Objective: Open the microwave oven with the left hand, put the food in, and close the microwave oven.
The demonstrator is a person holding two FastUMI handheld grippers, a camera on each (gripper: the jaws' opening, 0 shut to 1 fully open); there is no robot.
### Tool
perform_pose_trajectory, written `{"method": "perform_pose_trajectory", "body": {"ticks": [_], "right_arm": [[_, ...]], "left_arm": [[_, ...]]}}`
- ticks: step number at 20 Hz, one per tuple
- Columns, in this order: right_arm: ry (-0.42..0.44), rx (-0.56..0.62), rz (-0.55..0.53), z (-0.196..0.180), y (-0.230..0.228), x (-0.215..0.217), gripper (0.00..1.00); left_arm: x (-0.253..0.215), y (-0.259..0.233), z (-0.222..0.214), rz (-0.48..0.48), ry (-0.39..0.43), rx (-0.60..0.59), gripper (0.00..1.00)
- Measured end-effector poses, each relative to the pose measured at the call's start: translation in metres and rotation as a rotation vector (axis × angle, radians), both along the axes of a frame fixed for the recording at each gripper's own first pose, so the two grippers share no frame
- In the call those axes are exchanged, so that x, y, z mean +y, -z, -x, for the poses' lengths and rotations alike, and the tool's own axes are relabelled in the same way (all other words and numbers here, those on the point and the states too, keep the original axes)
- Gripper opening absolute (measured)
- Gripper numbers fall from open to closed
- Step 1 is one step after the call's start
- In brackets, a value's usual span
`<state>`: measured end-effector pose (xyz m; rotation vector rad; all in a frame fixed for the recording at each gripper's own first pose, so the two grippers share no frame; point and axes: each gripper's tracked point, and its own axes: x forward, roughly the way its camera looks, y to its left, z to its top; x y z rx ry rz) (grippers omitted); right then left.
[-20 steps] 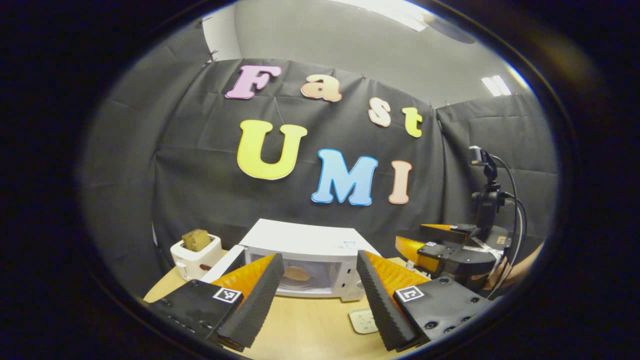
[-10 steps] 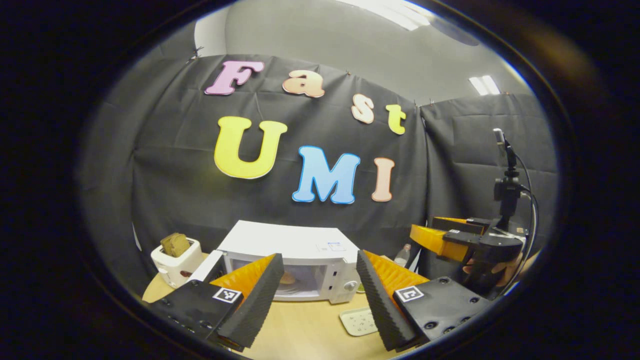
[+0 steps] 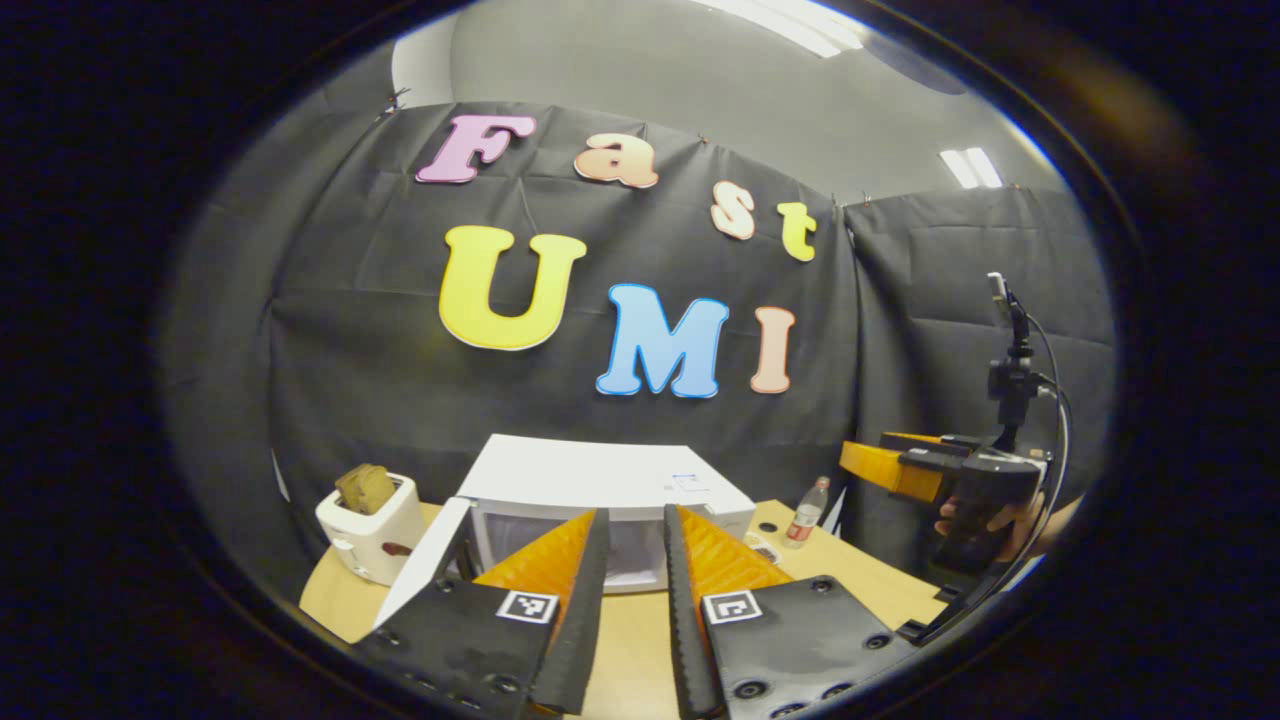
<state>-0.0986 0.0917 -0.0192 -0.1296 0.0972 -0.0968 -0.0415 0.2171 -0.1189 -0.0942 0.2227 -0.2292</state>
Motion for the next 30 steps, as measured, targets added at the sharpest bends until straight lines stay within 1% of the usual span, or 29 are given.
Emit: {"method": "perform_pose_trajectory", "body": {"ticks": [1, 2, 3, 4, 7, 8, 9, 11, 13, 14, 15, 16, 18, 21, 24, 28, 30], "right_arm": [[0.004, -0.001, -0.002, -0.002, -0.001, -0.002, 0.97], [0.006, -0.003, -0.002, -0.003, -0.002, -0.004, 0.96], [0.008, -0.005, 0.001, -0.005, -0.003, -0.005, 0.96], [0.009, -0.007, 0.001, -0.007, -0.005, -0.007, 0.96], [0.013, -0.015, -0.007, -0.009, -0.011, -0.010, 0.97], [0.015, -0.019, -0.007, -0.010, -0.012, -0.012, 0.96], [0.015, -0.023, -0.007, -0.010, -0.015, -0.013, 0.96], [0.010, -0.028, -0.007, -0.010, -0.018, -0.012, 0.96], [0.011, -0.031, 0.000, -0.010, -0.021, -0.015, 0.96], [0.012, -0.033, 0.001, -0.009, -0.022, -0.015, 0.96], [0.014, -0.033, 0.000, -0.009, -0.022, -0.016, 0.96], [0.013, -0.031, -0.002, -0.008, -0.022, -0.017, 0.96], [0.010, -0.024, 0.000, -0.007, -0.020, -0.018, 0.96], [0.015, -0.020, 0.004, -0.006, -0.018, -0.021, 0.96], [0.015, 0.008, -0.008, -0.006, -0.008, -0.019, 0.97], [0.014, 0.012, -0.019, -0.005, -0.008, -0.017, 0.96], [0.017, 0.010, -0.021, -0.004, -0.008, -0.018, 0.96]], "left_arm": [[0.017, 0.002, 0.004, -0.031, -0.033, 0.004, 0.22], [0.029, 0.007, 0.011, -0.039, -0.039, 0.017, 0.10], [0.040, 0.012, 0.018, -0.039, -0.042, 0.037, 0.08], [0.057, 0.015, 0.024, -0.050, -0.069, 0.049, 0.08], [0.123, 0.030, 0.038, -0.101, -0.199, 0.090, 0.08], [0.143, 0.035, 0.044, -0.107, -0.246, 0.100, 0.05], [0.162, 0.038, 0.049, -0.106, -0.288, 0.105, 0.08], [0.188, 0.052, 0.056, -0.102, -0.335, 0.131, 0.07], [0.212, 0.078, 0.065, -0.130, -0.358, 0.189, 0.07], [0.223, 0.095, 0.073, -0.152, -0.359, 0.229, 0.08], [0.228, 0.105, 0.080, -0.165, -0.349, 0.258, 0.05], [0.228, 0.116, 0.089, -0.173, -0.329, 0.297, 0.07], [0.222, 0.138, 0.111, -0.210, -0.279, 0.357, 0.08], [0.210, 0.158, 0.125, -0.218, -0.216, 0.419, 0.07], [0.202, 0.165, 0.126, -0.226, -0.176, 0.431, 0.08], [0.193, 0.153, 0.127, -0.237, -0.134, 0.420, 0.08], [0.180, 0.151, 0.126, -0.230, -0.099, 0.423, 0.07]]}}
